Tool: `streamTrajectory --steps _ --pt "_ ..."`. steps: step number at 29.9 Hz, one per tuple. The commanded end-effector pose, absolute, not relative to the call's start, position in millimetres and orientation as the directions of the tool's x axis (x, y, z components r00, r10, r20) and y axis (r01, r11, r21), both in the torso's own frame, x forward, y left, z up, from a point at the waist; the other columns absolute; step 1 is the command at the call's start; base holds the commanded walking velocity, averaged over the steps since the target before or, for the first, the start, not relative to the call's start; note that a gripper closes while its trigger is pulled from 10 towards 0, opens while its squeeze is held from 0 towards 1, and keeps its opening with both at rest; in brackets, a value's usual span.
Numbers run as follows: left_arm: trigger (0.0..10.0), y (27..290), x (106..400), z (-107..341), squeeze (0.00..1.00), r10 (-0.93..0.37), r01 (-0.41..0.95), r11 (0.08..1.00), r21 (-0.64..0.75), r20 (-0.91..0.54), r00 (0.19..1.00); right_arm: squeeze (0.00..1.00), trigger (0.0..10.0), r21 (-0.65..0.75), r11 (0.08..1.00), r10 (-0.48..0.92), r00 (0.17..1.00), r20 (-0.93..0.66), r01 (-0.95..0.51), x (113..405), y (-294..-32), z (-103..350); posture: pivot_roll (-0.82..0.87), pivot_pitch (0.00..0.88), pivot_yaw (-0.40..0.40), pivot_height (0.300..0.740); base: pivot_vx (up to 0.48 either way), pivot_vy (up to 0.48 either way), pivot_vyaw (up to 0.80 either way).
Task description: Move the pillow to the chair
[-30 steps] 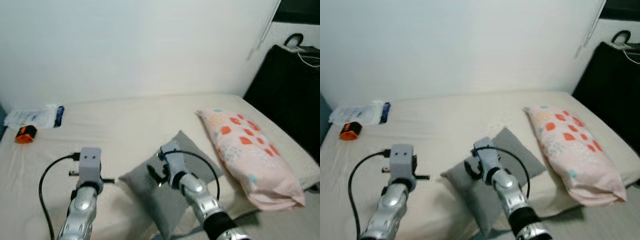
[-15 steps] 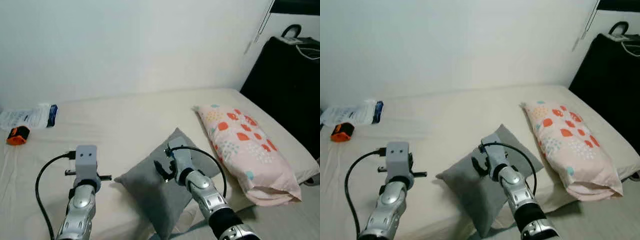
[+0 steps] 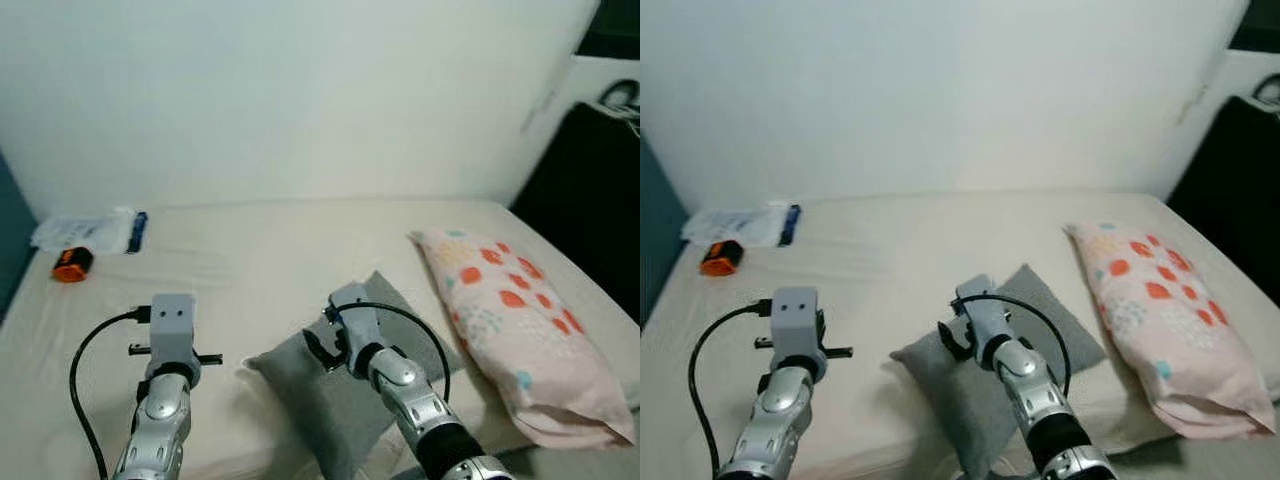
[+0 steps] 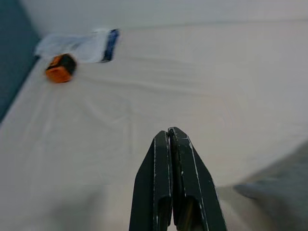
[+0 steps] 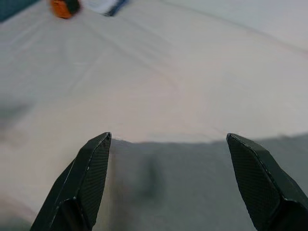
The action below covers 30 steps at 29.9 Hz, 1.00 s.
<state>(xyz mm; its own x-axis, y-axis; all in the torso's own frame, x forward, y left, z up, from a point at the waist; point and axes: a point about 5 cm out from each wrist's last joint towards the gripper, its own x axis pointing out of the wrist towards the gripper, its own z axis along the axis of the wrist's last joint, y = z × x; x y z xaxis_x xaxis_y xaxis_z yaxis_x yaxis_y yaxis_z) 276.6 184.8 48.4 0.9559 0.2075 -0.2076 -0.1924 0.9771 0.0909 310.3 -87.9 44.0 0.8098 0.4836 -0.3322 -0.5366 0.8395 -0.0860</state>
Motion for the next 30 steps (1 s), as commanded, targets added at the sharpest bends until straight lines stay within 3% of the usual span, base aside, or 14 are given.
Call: streamTrajectory --steps 1,16,23,30 --pt "10.0 182.4 279.6 48.0 0.0 0.197 -0.176 0.978 0.112 -0.211 0.957 0.0 10.0 -0.099 0.823 0.507 0.802 -0.315 -0.56 312.1 -85.9 48.2 0.08 0.0 -0.111 0.74 0.0 0.0 0.8" --pt "10.0 188.8 280.3 49.4 0.0 0.196 -0.171 0.977 0.13 -0.208 0.958 0.0 10.0 -0.101 0.812 0.532 0.8 -0.279 -0.575 313.8 -81.9 54.7 0.07 0.0 -0.105 0.74 0.0 0.0 0.8" --pt "10.0 181.2 287.4 46.5 0.0 0.091 -0.067 0.992 0.105 -0.252 0.963 0.0 10.0 -0.074 0.893 0.399 0.858 -0.325 -0.443 319.8 -101.4 48.4 0.06 0.0 -0.092 0.74 0.0 0.0 0.0" --pt "10.0 176.3 287.3 46.6 0.0 0.075 -0.058 0.996 0.075 -0.252 0.965 0.0 10.0 -0.06 0.902 0.389 0.865 -0.318 -0.428 318.2 -105.2 47.9 0.05 0.0 -0.077 0.74 0.0 -0.093 0.0"
